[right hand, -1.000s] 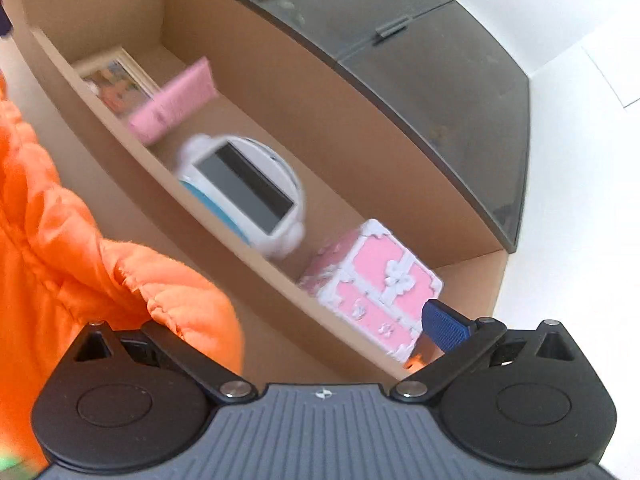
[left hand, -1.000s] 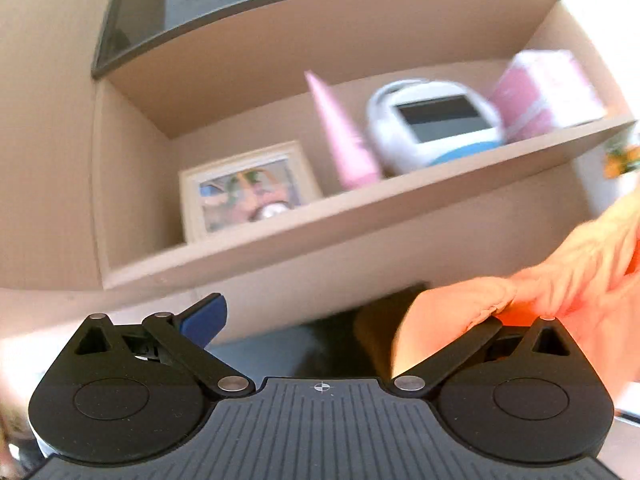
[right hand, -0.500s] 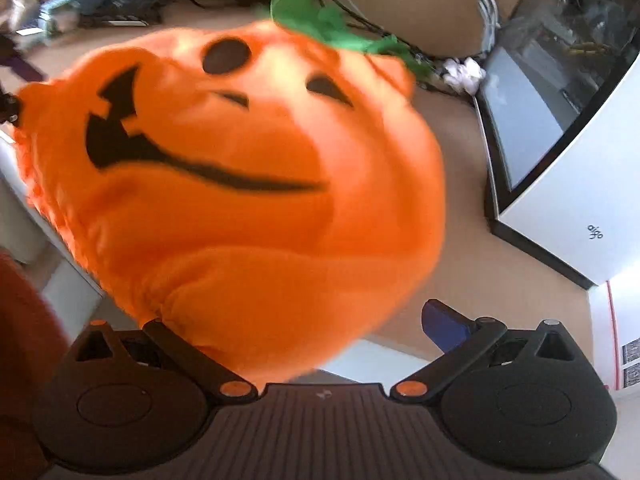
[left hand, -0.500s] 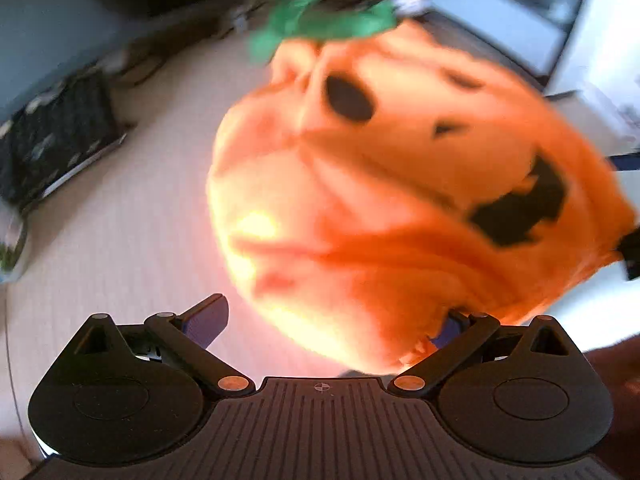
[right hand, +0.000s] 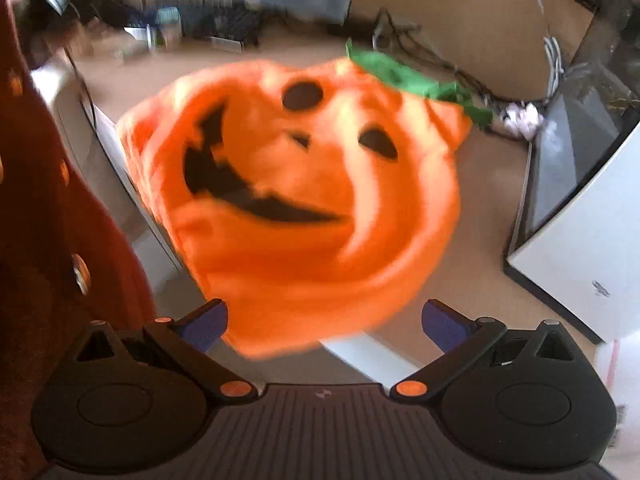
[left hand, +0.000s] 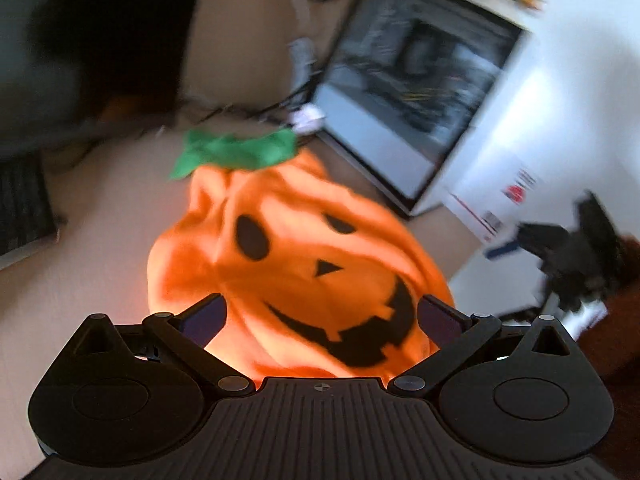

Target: Fold clothes

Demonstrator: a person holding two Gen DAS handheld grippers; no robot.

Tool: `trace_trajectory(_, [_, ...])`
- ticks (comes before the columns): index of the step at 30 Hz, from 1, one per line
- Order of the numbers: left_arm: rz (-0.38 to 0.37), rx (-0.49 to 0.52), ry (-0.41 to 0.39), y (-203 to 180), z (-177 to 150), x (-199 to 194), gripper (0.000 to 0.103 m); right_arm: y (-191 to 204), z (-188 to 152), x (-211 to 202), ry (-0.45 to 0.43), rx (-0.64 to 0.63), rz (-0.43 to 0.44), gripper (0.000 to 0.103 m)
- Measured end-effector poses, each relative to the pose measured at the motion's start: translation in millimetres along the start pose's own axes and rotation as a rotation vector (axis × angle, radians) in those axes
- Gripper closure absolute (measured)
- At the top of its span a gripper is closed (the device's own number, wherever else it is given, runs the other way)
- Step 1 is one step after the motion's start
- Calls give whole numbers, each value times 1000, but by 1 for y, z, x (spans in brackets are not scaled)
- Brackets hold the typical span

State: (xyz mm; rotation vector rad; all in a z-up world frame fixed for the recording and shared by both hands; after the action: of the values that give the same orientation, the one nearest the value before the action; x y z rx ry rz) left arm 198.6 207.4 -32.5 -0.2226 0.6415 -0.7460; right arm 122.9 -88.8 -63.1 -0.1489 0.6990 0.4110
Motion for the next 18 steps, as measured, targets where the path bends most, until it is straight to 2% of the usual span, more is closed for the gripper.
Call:
trace_trajectory(2, [6,-93,14,11,-10,24,0,-10,8,4,-102,143,38,0])
trace_trajectory(4, [21,-180,47,22,-20,51,0,-24,12,25,-175,302,29,0])
trace_trajectory(6, [59,-251,81,33,-31,73,0,-35,9,58,-156,423,-40,0])
trace_trajectory(9, [137,-320,129,47,-42,91,0,-47,0,106,-63,527,-176,0])
trace_trajectory(12, [180,-334,127,55,-47,93,0,-47,-3,134,-24,538,-204,0])
trace_trajectory(16, [228,-339,107,62,-48,98,0,-42,14,163,-13,395,-270,0])
trace_trajectory(18, [262,-311,100,63,-41,106,0,-50,27,181,-10,353,-275,0])
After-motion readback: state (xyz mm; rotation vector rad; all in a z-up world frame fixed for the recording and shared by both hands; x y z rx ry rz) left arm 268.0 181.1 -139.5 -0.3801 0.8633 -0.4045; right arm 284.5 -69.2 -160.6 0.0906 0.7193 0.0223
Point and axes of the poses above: each gripper's, at about its wrist camera, not at the fingertips, and x roughly the way its jaws point, y to its left, z to its top, the point moved 1 cm from there along x, roughly the way its jaws point, and after that the axes turned 14 degrees about -y, right-handed, at the moved point
